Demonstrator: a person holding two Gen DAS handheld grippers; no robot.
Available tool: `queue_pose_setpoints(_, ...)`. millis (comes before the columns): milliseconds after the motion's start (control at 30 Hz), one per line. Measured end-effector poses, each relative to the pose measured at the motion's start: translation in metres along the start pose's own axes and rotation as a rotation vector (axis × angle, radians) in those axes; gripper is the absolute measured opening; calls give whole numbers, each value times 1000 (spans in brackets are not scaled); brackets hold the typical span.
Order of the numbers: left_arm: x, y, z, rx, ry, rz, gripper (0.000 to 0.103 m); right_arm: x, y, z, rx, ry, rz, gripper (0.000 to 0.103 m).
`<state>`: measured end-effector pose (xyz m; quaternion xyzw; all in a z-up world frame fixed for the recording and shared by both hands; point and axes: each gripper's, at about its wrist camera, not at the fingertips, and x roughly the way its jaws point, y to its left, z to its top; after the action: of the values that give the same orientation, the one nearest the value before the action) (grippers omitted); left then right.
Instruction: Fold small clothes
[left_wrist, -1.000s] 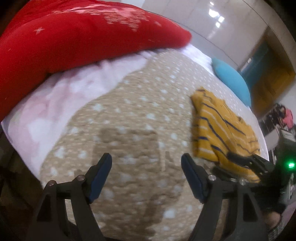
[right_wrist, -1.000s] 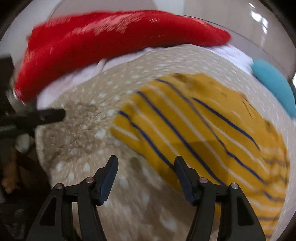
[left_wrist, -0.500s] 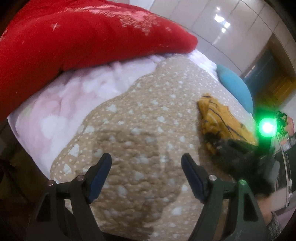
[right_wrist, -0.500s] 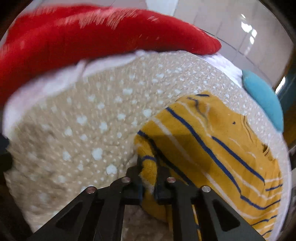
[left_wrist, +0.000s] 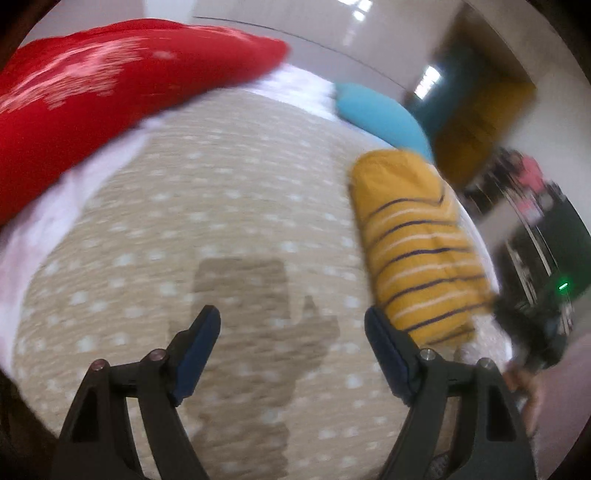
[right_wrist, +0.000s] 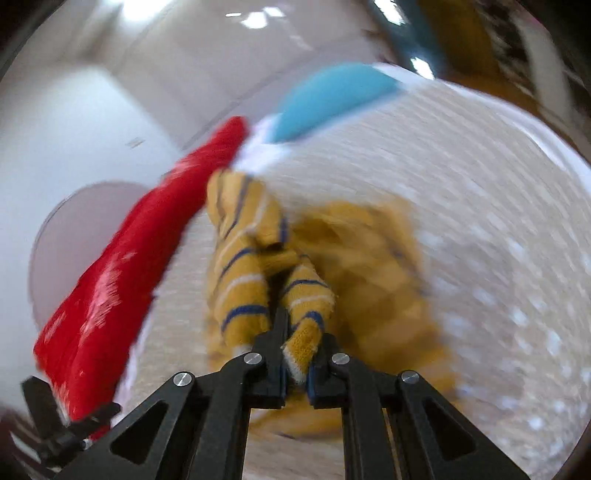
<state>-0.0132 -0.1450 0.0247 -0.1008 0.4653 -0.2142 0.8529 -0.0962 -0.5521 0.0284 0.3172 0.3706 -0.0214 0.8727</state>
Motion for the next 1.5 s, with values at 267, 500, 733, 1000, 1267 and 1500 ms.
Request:
queue_pose_setpoints(267,62,-86,7,159,117,-43,79,3,-61,-24,129,13,15,8)
queue_pose_setpoints(500,129,-122,3,208,198,-52,79,-1,-47,-25,47,37,45,14)
queue_pose_setpoints(733,144,-124,-10,193,211,-82,79,-13,1,22,-124,-69,5,80)
queue_pose_setpoints(1000,102,-118,8,217,89,-45,80,77,3,49,-145,110,27,22)
queue_pose_setpoints(1267,179,-145,2,183,248,-70,84,75,-60,49,-31,130,-69,35)
queue_pose_setpoints(1500,141,-135,8,196,185,-76,86,40,-69,57,29,66,-22,58)
